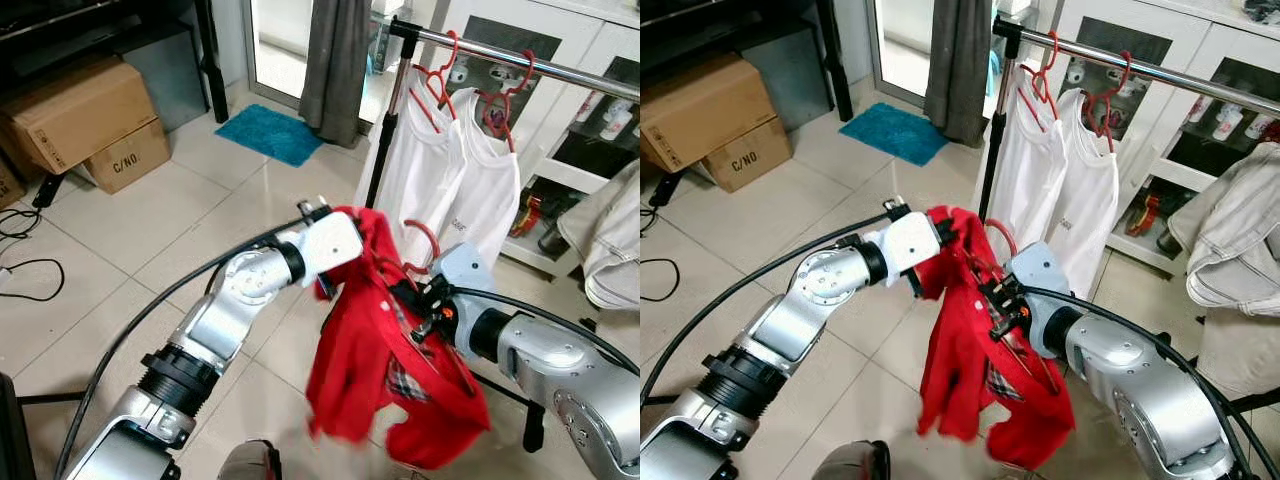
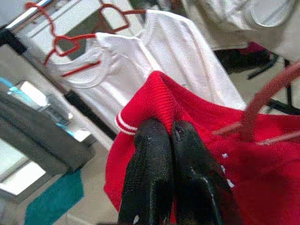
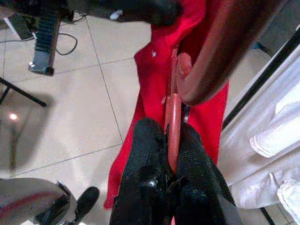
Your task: Hang hanger
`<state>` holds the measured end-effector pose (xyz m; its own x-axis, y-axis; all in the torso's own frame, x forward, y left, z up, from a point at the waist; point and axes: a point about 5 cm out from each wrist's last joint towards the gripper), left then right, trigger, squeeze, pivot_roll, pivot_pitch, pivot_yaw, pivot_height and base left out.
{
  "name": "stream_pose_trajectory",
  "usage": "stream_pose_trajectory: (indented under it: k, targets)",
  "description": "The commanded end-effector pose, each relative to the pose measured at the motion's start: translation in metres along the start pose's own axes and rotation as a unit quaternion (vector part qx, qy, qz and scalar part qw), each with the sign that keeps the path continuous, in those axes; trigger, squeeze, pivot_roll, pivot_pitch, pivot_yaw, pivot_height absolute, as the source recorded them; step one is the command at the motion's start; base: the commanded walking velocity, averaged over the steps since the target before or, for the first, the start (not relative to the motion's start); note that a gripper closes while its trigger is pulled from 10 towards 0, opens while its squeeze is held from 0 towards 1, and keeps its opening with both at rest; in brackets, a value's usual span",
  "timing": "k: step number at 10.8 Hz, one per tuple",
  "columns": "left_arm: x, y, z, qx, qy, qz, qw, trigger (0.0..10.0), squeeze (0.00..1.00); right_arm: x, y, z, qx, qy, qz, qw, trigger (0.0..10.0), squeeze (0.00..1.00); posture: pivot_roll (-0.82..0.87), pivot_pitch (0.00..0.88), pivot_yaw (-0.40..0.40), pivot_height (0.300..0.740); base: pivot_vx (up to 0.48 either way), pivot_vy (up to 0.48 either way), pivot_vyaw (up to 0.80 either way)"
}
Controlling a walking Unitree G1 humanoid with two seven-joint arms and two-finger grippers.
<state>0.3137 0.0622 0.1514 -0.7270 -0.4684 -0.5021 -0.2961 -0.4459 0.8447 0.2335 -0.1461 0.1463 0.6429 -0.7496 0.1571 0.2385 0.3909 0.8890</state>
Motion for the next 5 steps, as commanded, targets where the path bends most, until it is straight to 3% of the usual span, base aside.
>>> stream_pose_trajectory:
  k: [1, 5]
  targets:
    - [0.000, 0.009, -0.001, 0.014, -0.010, -0.016, 1.000, 0.0, 0.00, 0.000, -0.004, -0.001, -0.011, 0.002, -0.002, 1.000, 10.0, 0.00, 0.02, 0.076, -0.018, 0.740, 0.000, 0.000, 0.00]
    - [-0.012, -0.026, 0.026, -0.092, 0.018, -0.041, 0.995, 0.0, 0.00, 0.008, 0.005, -0.001, 0.014, -0.026, -0.015, 0.999, 10.0, 0.00, 0.03, 0.076, -0.019, 0.740, 0.000, 0.000, 0.00]
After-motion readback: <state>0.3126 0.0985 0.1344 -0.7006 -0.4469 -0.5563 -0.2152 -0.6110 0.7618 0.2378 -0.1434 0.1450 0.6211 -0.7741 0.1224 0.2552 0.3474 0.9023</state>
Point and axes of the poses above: a point about 5 cm out from each wrist's last joint towards the gripper, its own z axis pointing back from the gripper into the wrist, its own y axis along the axis of the wrist's last joint, x = y × z, and after that the axes turned 6 degrees about z, right-handed
